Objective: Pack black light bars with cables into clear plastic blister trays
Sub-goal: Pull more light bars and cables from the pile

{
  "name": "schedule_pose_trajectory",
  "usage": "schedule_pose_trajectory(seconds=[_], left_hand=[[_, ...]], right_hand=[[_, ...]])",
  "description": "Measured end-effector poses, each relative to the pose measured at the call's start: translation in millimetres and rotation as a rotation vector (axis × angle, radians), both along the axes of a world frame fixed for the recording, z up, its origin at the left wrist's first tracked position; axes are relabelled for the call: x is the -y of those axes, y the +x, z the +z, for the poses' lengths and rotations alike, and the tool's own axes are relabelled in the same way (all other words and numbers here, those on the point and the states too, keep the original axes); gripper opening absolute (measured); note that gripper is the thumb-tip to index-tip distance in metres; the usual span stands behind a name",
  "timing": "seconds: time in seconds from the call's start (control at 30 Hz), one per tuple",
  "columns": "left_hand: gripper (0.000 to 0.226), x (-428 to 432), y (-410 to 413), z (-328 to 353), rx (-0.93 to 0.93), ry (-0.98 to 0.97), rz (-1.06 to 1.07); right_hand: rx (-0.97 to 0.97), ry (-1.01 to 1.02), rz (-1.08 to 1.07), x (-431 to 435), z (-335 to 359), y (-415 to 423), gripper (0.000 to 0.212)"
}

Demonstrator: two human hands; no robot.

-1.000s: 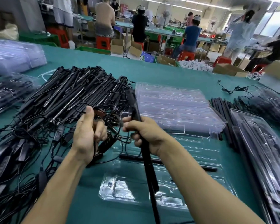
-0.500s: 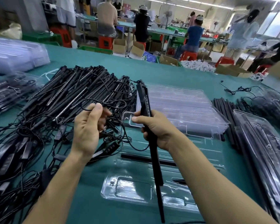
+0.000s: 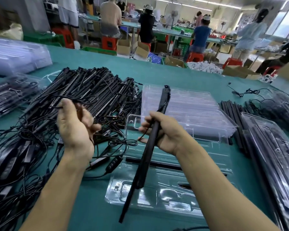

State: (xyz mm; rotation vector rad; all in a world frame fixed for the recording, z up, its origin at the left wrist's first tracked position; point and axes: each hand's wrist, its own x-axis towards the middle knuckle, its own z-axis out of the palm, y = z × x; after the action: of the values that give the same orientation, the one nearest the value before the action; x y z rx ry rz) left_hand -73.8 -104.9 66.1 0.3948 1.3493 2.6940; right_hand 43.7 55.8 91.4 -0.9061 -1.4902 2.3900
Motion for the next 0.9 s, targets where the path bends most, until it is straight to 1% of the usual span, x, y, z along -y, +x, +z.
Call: schedule_pose_trajectory(seconds=[0.07,0.1,0.17,0.23,0.3,0.4,0.43,0.5,0.53,0.57,0.6,0.67,0.7,0.73,0.8,0.87,0.9], left_hand=[[0.032,5,-6,1,0.094,-0.027,0.102],[0.029,7,-7,0,0.12,-0.038,0.135],[0.024,9,-8,-2,0.1,-0.089,0.168],[0.023,7,-5,-2,0.03,-0.147,0.172],[0.025,5,-4,-1,0.004,-0.172,0.161],[0.026,6,-7,0,0.04,-0.18,0.127],[0.027,7,-9,0,0.059,-0.19,0.127],[0.028,11,-14,0,0.072,-0.246,0.175],[0.03,13,-17,-2,0.039,-0.321,0.226],[0.033,16,-18,-4,-0.029,-0.433,0.283],[0.038,18,-19,-7,-0.121,-0.564,0.331],[0.04,24,-18,-16,-0.291,-0.827,0.397],[0.038,26,-18,-21,-0.341,-0.955,0.421],[0.037,29,-19,-25,-0.37,-1.094,0.435],[0.04,32,-21,-31,-0.378,-1.386,0.416],[0.047,34,-22,-36,-0.374,-1.633,0.338],[0.051,35,-22,-38,-0.38,-1.701,0.3]], right_hand=[[-0.027,-0.022,-0.047,-14,6,10,0.034],[-0.009,0.033,-0.06,-20,9,14,0.037],[0.077,0.211,-0.068,-28,10,20,0.039],[0.122,0.31,-0.097,-30,9,22,0.036],[0.137,0.299,-0.136,-31,7,25,0.04],[0.161,0.259,-0.122,-33,6,28,0.043],[0.167,0.241,-0.098,-33,5,28,0.039],[0.179,0.212,-0.029,-26,1,26,0.025],[0.181,0.211,0.011,-22,-1,25,0.019],[0.175,0.21,0.052,-17,-4,24,0.018],[0.165,0.211,0.089,-13,-7,23,0.026],[0.174,0.243,0.135,-9,-10,23,0.054],[0.191,0.29,0.157,-8,-11,23,0.061],[0.206,0.358,0.189,-9,-11,25,0.063],[0.251,0.569,0.271,-11,-12,31,0.061],[0.299,0.891,0.357,-12,-13,37,0.063],[0.327,1.063,0.412,-11,-15,39,0.066]])
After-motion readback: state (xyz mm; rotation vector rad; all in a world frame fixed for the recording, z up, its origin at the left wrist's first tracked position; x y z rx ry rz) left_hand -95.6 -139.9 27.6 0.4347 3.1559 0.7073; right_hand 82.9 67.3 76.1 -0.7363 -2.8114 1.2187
